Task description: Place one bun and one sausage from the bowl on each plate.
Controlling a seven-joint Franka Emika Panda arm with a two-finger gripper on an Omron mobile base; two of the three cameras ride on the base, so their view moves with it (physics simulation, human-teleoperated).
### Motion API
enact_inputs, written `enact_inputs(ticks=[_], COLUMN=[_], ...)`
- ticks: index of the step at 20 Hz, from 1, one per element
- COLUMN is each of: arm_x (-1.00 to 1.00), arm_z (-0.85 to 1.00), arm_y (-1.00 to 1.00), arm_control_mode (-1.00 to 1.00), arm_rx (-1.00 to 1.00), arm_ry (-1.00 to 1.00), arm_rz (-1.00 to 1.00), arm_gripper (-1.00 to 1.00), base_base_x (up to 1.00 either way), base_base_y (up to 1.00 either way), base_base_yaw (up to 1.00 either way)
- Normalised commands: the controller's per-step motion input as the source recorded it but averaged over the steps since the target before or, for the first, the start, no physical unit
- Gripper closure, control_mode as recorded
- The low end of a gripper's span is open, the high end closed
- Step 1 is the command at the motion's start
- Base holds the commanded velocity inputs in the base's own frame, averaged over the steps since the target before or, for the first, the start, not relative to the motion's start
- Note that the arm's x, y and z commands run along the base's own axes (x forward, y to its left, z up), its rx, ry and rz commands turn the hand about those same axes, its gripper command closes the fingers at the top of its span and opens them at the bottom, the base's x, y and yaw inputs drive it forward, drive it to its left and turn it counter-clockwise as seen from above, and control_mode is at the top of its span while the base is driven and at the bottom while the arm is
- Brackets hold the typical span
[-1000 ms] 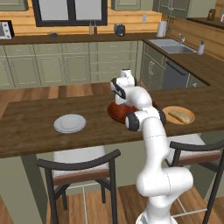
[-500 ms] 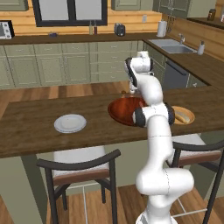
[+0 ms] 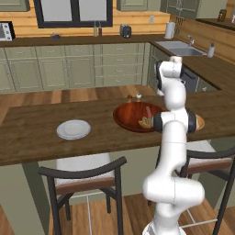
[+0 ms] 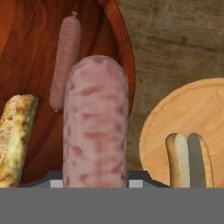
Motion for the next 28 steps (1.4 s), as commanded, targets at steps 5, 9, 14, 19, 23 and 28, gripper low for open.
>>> enact_inputs(ticks=[5, 9, 14, 19, 23, 28], arm_x=[0.09, 0.14, 0.04, 0.0, 0.21, 0.43], arm_z=[-0.26, -0.36, -0.41, -0.2, -0.08, -0.27], arm_y=[-1.0, -1.0, -1.0, -0.78, -0.25, -0.04], arm_control_mode=[-1.0, -1.0, -1.0, -1.0, -1.0, -1.0], arm_rx=[0.01, 0.0, 0.0, 0.01, 0.06, 0.07], arm_ry=[0.0, 0.0, 0.0, 0.0, 0.02, 0.1], arm_rz=[-0.02, 0.0, 0.0, 0.0, 0.0, 0.03], arm_gripper=[1.0, 1.0, 1.0, 1.0, 1.0, 1.0], base_base_x=[0.0, 0.0, 0.0, 0.0, 0.0, 0.0], base_base_y=[0.0, 0.0, 0.0, 0.0, 0.0, 0.0], base_base_yaw=[0.0, 0.0, 0.0, 0.0, 0.0, 0.0])
